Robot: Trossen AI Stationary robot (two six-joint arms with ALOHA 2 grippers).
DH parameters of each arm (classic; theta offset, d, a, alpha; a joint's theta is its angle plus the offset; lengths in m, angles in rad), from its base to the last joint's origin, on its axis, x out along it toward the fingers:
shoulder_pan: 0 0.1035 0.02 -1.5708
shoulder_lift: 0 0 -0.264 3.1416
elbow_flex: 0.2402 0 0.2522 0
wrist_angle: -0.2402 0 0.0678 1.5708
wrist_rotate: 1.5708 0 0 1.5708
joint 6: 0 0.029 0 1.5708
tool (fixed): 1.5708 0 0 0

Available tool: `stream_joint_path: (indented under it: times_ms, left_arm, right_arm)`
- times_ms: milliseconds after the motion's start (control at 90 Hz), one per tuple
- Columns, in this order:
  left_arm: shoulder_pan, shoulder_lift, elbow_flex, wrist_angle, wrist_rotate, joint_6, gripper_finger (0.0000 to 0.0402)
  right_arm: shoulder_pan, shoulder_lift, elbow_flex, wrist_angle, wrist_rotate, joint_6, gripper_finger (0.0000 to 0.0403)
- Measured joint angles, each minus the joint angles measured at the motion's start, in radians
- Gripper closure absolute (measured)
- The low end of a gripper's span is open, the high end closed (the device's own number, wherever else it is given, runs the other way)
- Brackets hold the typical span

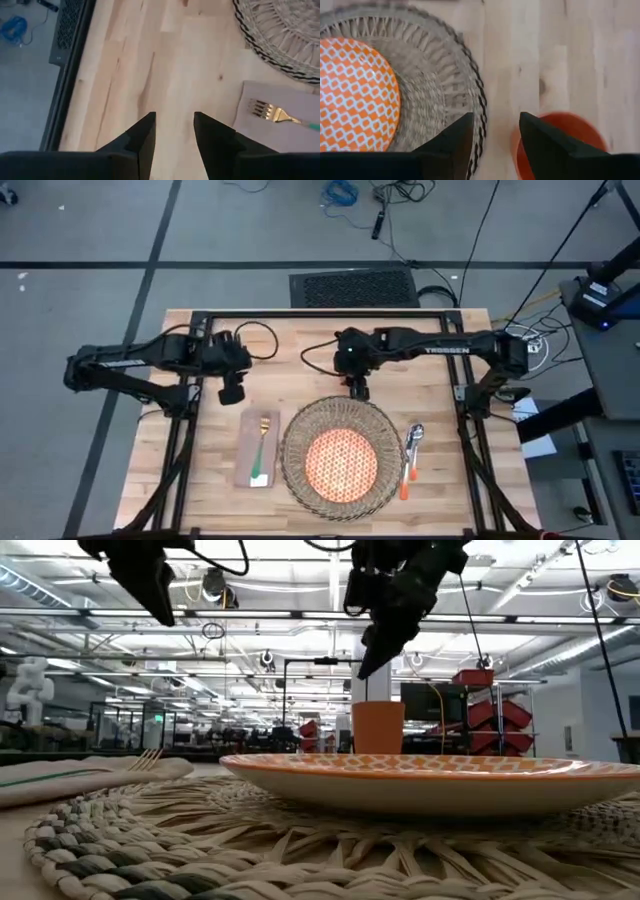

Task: Set table place
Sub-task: Put the orange cup to the top right of the brown mat

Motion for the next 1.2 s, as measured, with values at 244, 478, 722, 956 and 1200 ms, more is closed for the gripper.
stream_joint_path:
  times_ms: [244,478,722,956,1200]
  left_arm:
    - [-0.029,-0.02,-0.009,0.043,0.0,-0.007,0.0281]
    - [-0.06,-0.02,-0.009,0.085,0.0,-0.003,0.0281]
    - [-0.092,-0.02,-0.009,0.089,0.0,-0.025,0.0281]
    - [-0.117,-0.02,-0.009,0.09,-0.001,-0.026,0.0281]
    - [-0.131,-0.019,-0.009,0.09,-0.001,-0.026,0.0281]
  right_arm:
    - [-0.005,0.004,0.0,-0.04,0.003,0.009,0.0255]
    - [-0.035,0.012,0.0,-0.064,0.008,0.011,0.0255]
    - [-0.061,0.071,0.0,-0.099,0.012,0.01,0.0255]
    - [-0.067,0.112,-0.001,-0.152,0.089,-0.026,0.0304]
    - [-0.049,0.108,0.0,-0.21,0.097,-0.023,0.0395]
